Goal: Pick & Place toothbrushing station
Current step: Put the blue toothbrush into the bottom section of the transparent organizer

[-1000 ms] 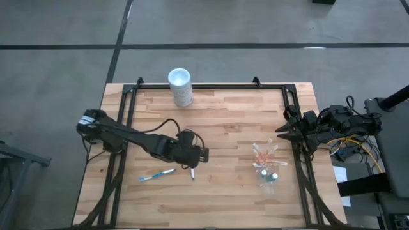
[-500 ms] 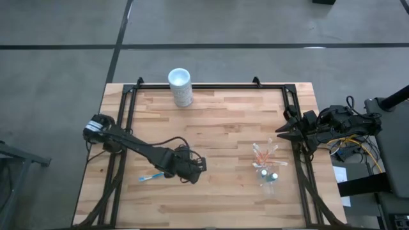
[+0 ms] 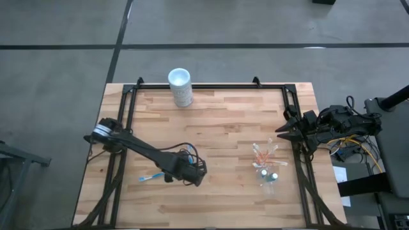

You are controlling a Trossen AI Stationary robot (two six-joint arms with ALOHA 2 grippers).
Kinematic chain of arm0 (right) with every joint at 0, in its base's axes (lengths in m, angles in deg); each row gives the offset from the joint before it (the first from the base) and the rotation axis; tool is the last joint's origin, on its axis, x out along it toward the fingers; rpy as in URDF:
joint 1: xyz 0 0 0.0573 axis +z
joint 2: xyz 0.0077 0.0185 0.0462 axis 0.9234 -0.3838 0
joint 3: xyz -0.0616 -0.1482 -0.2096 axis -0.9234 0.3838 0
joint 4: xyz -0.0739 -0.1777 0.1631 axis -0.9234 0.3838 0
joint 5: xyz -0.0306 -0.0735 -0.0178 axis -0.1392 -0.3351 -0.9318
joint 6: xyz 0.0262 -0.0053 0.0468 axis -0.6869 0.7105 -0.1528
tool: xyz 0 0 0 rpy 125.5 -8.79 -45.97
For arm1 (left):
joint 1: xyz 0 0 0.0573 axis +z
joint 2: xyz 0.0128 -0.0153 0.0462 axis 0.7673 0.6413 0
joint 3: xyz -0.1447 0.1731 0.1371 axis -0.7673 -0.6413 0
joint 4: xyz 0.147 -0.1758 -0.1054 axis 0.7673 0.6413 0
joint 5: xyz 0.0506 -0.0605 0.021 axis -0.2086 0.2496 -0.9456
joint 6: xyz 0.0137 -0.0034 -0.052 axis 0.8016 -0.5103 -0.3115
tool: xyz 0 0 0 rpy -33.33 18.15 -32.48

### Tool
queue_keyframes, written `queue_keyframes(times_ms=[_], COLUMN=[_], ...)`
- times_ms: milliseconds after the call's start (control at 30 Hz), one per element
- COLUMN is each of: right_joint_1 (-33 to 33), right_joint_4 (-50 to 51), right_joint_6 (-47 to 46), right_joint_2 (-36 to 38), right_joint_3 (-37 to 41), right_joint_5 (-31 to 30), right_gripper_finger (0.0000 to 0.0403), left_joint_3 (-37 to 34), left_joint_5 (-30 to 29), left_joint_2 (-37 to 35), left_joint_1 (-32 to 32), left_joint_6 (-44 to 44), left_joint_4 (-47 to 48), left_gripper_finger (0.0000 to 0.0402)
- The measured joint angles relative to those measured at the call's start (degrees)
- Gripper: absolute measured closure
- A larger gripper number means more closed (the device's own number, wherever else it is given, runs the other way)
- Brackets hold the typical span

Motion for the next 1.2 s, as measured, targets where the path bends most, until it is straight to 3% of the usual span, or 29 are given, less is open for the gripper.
queue_keyframes(times_ms=[867,1200], right_joint_1=[0.0,0.0], right_joint_4=[0.0,0.0], right_joint_6=[0.0,0.0], right_joint_2=[0.0,0.0], right_joint_3=[0.0,0.0], right_joint_5=[0.0,0.0], right_gripper_finger=[0.0325,0.0333], left_joint_3=[-7.2,-7.4], left_joint_5=[0.2,0.7], left_joint_2=[2.0,2.1], left_joint_1=[1.4,1.3], left_joint_6=[1.1,2.6], left_joint_4=[-10.2,-9.2], left_gripper_finger=[0.0239,0.0345])
